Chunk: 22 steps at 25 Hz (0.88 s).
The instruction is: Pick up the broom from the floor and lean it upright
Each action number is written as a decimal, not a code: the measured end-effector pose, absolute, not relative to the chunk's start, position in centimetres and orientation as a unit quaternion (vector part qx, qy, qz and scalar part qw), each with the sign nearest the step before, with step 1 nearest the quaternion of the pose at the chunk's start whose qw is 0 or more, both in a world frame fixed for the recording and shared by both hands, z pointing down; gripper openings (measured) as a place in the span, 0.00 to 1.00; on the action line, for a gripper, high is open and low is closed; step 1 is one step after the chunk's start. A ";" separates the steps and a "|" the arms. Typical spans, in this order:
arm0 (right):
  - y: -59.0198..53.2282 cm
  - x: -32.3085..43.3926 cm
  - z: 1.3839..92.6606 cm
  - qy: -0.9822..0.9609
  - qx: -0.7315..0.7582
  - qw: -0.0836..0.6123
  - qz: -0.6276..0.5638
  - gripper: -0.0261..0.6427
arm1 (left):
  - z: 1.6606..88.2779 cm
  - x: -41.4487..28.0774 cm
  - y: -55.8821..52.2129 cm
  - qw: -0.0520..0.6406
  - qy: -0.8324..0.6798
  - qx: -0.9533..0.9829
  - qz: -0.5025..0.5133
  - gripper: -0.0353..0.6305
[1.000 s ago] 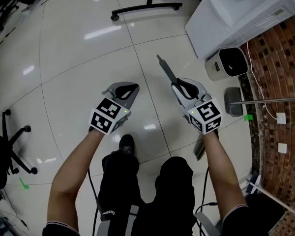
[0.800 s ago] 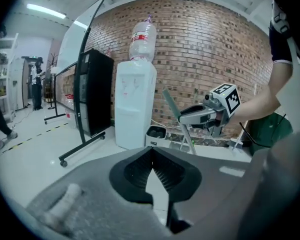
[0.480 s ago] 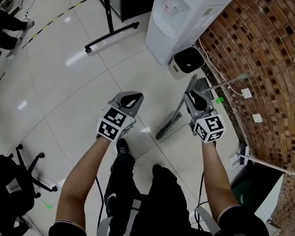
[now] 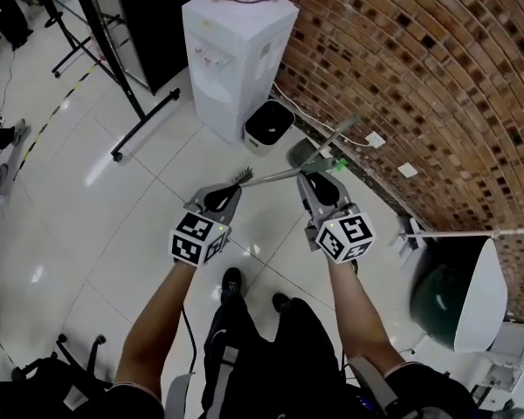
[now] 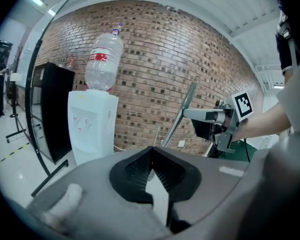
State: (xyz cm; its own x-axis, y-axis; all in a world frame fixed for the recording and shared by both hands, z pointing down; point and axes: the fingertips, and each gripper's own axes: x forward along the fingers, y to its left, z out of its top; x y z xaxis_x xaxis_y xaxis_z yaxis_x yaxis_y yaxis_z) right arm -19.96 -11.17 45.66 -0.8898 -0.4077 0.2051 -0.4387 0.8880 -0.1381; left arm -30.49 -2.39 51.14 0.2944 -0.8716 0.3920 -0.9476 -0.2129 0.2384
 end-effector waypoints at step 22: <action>-23.7 3.9 41.0 -0.911 0.392 0.085 0.092 0.16 | 45.1 -7.6 -21.0 0.173 -0.458 0.863 0.128 0.05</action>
